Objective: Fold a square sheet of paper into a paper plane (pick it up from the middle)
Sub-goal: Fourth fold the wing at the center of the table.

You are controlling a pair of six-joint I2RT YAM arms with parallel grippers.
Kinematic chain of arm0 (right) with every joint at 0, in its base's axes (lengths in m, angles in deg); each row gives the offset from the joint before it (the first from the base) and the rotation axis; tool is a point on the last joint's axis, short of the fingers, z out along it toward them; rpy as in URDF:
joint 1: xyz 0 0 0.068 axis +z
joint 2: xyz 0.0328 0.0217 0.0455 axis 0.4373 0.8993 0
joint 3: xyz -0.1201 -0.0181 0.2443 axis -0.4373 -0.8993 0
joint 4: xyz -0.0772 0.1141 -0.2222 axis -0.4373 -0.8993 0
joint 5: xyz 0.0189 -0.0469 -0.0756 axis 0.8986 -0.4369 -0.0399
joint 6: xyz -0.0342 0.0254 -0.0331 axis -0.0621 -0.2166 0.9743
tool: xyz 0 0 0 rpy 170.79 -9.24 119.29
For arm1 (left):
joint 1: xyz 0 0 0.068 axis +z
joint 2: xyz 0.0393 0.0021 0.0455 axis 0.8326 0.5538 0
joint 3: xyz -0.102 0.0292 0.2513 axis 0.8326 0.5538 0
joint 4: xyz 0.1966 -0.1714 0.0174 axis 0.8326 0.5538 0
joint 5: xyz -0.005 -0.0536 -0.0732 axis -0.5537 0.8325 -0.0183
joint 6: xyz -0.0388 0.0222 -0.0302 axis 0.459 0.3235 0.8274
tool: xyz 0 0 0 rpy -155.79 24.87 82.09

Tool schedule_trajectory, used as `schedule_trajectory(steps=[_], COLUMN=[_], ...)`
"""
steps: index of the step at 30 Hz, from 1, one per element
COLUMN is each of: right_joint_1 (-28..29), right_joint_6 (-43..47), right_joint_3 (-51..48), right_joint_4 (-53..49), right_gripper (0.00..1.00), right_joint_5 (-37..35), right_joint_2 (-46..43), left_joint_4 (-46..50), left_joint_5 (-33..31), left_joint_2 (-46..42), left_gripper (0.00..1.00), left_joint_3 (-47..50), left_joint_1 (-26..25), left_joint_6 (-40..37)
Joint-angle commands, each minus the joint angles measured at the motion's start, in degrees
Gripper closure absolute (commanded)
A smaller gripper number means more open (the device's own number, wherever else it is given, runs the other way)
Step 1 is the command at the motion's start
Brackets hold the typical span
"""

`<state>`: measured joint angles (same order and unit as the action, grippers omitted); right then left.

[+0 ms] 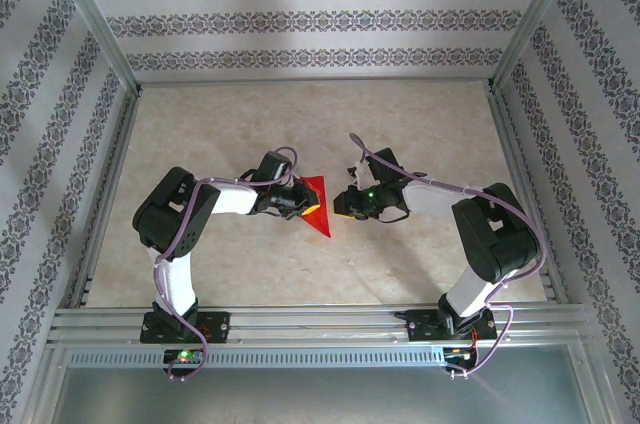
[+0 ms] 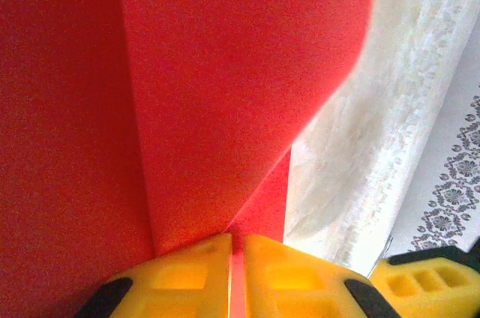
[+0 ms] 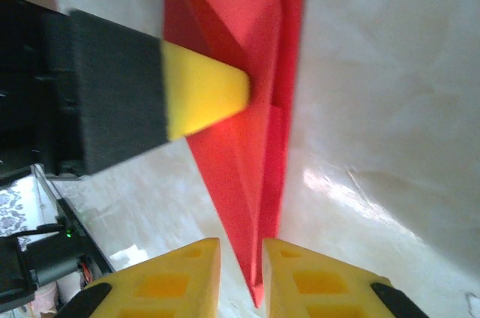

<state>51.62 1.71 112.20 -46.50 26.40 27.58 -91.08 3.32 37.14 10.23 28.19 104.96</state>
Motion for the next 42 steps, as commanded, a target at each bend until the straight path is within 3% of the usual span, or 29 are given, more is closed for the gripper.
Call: schedule_trajectory(steps=[1,7,21,32,39,42], right_joint_1=[1.55,4.31,5.5,5.02,1.65,1.64], right_joint_6=[-1.73,-5.18,-6.16,-5.89,-5.87,-10.17], right_joint_3=[0.16,0.44,0.33,0.0,-3.76,-5.96], right_joint_4=[2.81,7.92,9.82,10.3,7.57,7.42], right_gripper=[0.8,0.88,0.89,0.88,0.76,0.73], right_joint_5=[0.26,2.42,4.68,5.65,-0.61,-3.6], right_joint_2=[0.07,4.1,10.22,10.22,0.34,-0.74], left_joint_4=[6.37,7.2,4.97,3.9,3.12,2.5], left_joint_5=[-1.44,-1.44,-0.17,-0.03,-0.71,-1.73], left_joint_2=[2.03,2.39,1.96,2.21,1.83,1.27], left_gripper=[0.87,0.88,0.87,0.87,0.87,0.87], left_joint_3=[-0.51,-0.87,-0.47,-0.08,0.46,1.2], left_joint_1=[-0.58,-0.56,-0.56,-0.56,-0.58,-0.64], left_joint_6=[-2.06,-2.16,-1.05,-0.06,1.35,2.82])
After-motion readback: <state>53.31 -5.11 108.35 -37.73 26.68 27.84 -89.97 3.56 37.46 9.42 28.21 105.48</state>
